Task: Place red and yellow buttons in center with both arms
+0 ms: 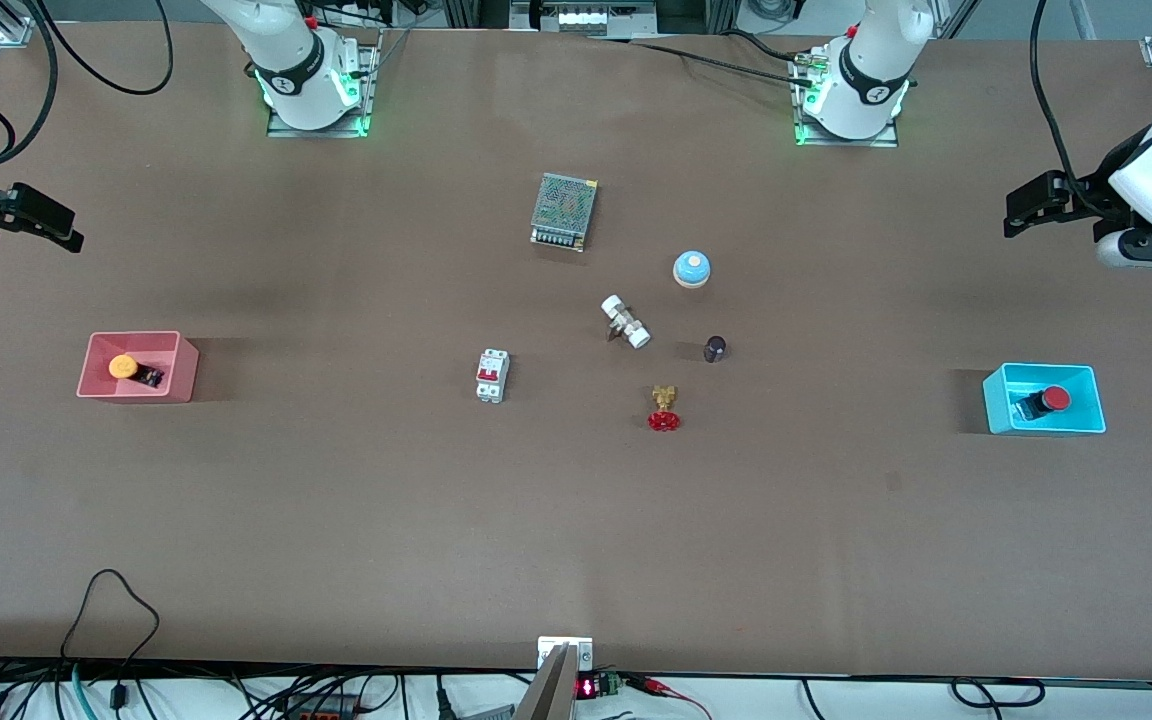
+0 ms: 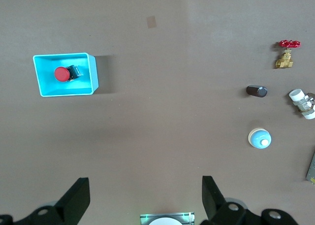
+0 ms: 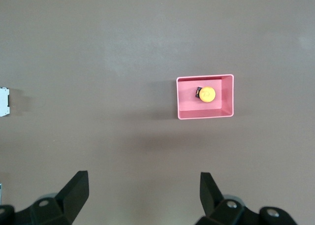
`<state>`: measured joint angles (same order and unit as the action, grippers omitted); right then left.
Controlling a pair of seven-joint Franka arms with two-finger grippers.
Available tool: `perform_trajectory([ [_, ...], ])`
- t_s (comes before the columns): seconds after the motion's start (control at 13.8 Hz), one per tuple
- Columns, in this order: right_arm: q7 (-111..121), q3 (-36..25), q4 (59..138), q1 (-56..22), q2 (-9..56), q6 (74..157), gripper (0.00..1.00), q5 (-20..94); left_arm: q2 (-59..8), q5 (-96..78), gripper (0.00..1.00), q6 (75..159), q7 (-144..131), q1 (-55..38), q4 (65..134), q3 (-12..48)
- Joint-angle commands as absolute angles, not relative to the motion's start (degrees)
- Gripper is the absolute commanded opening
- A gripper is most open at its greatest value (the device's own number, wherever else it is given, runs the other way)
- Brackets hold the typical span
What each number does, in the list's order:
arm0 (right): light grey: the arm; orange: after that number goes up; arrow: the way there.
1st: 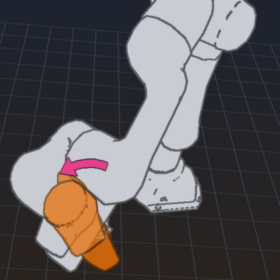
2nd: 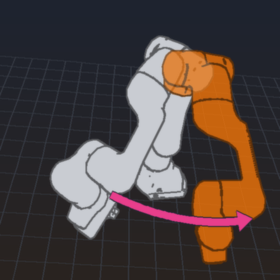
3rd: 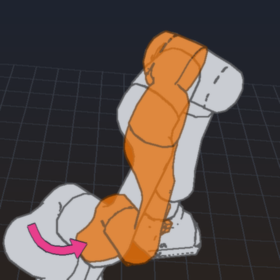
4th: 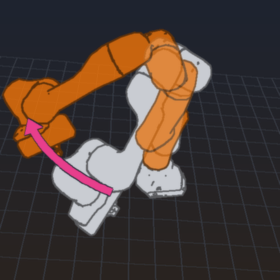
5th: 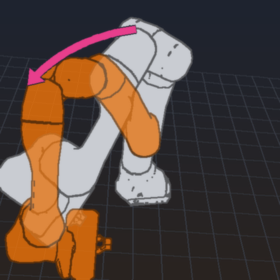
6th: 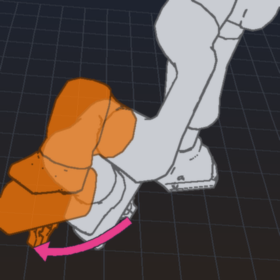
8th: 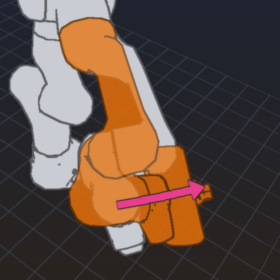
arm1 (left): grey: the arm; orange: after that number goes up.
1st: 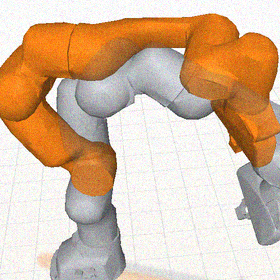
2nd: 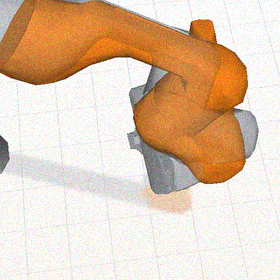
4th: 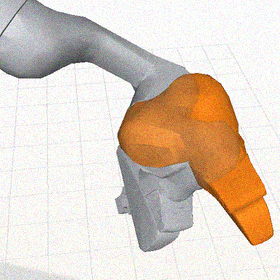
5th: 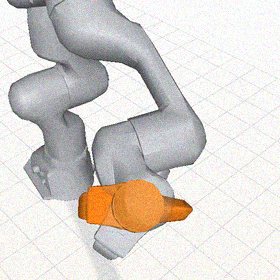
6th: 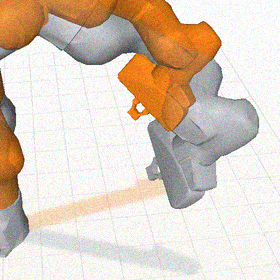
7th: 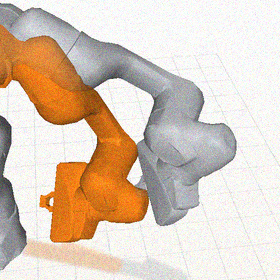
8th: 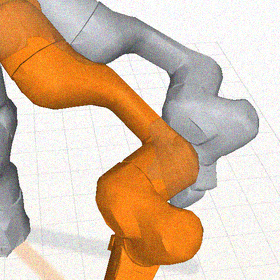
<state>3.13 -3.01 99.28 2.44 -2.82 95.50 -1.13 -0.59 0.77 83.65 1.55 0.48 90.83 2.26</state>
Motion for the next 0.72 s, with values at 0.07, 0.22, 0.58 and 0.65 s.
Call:
perform_trajectory([
  [0.07,2.81,-2.90,99.67,2.72,-4.40,91.14,1.00,-1.14,-1.41,0.44,1.00,82.44,2.55,0.88,89.21,2.20],
  [0.22,2.81,-2.90,99.58,2.72,-4.22,91.58,1.00,-1.14,-1.41,0.44,1.00,82.44,2.55,1.05,89.21,2.20],
  [0.58,2.72,-2.99,99.14,4.74,-2.03,97.46,1.00,-0.97,-1.41,0.44,1.00,82.44,2.55,1.05,89.21,2.20],
  [0.65,3.07,-2.90,99.14,4.75,-1.15,97.56,1.00,-1.05,-1.41,0.44,1.00,82.44,2.55,1.05,89.21,2.20],
])
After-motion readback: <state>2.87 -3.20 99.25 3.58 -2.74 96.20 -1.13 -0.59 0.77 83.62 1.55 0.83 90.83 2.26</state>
